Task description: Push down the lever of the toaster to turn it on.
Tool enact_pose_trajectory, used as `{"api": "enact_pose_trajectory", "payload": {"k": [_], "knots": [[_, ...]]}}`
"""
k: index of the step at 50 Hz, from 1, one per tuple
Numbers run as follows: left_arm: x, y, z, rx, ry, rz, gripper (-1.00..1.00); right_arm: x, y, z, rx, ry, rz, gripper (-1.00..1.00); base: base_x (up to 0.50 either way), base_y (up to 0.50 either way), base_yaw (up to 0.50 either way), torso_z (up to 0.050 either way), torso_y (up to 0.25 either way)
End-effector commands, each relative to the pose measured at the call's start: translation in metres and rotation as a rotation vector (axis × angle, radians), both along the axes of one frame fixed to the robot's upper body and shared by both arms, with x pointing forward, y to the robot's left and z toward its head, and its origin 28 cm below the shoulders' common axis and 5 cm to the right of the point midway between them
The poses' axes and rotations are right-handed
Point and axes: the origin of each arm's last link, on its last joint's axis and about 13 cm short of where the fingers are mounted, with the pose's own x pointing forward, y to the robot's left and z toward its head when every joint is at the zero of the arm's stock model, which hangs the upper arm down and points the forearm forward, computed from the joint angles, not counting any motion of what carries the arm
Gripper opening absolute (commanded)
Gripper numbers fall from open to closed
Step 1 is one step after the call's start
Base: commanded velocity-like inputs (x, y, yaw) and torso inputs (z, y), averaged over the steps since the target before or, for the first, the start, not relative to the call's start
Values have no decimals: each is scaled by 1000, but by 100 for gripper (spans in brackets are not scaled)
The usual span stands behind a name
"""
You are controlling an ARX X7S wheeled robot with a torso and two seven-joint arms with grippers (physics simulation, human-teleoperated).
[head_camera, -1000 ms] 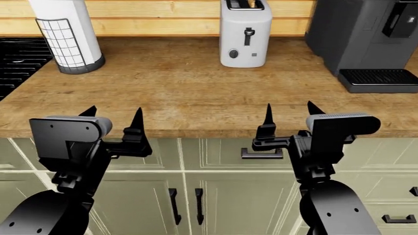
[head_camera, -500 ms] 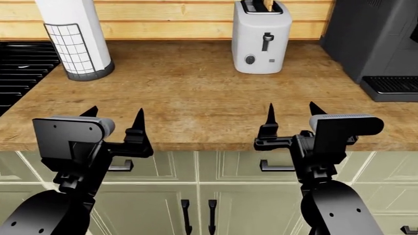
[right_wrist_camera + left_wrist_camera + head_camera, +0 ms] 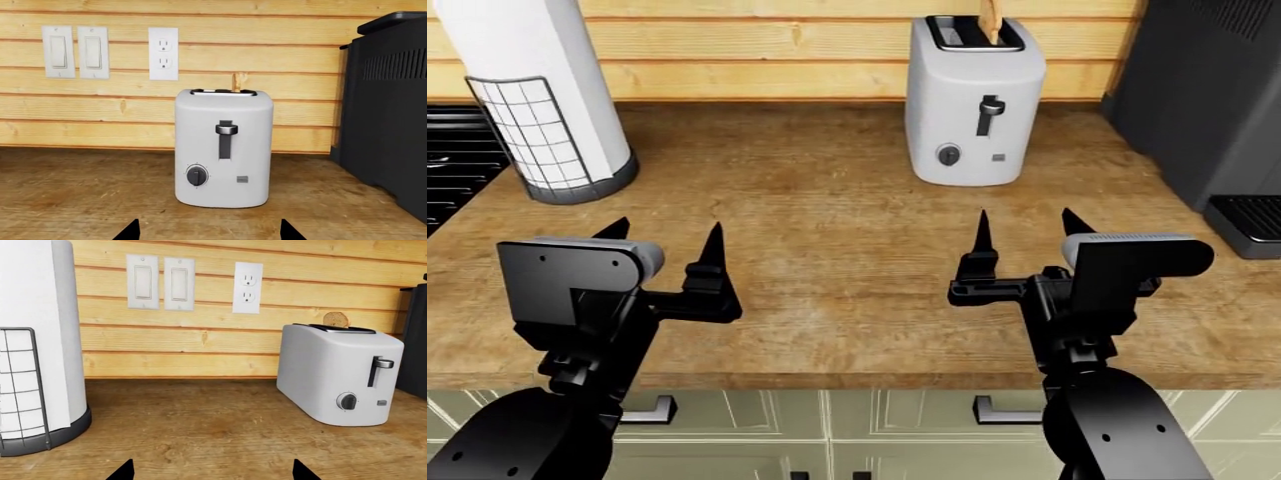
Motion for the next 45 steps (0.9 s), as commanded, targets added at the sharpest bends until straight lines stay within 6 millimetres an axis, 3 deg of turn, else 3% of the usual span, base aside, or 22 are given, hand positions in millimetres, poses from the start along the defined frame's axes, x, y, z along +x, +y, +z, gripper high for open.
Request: {"api": "enact_pose_trajectory", "payload": {"k": [1, 37, 45], "knots": [[0, 0, 0, 2, 1, -2, 100, 0, 0, -1, 3, 2, -2, 100, 332, 0, 0, 0, 0], [0, -1, 0, 8, 0, -7, 100, 0, -2, -1, 7, -5, -19, 100, 295, 0, 0, 0, 1], [0, 0, -2, 6, 1, -6, 100, -5, -6, 17, -10, -53, -61, 100, 0, 0, 0, 0, 0]]}}
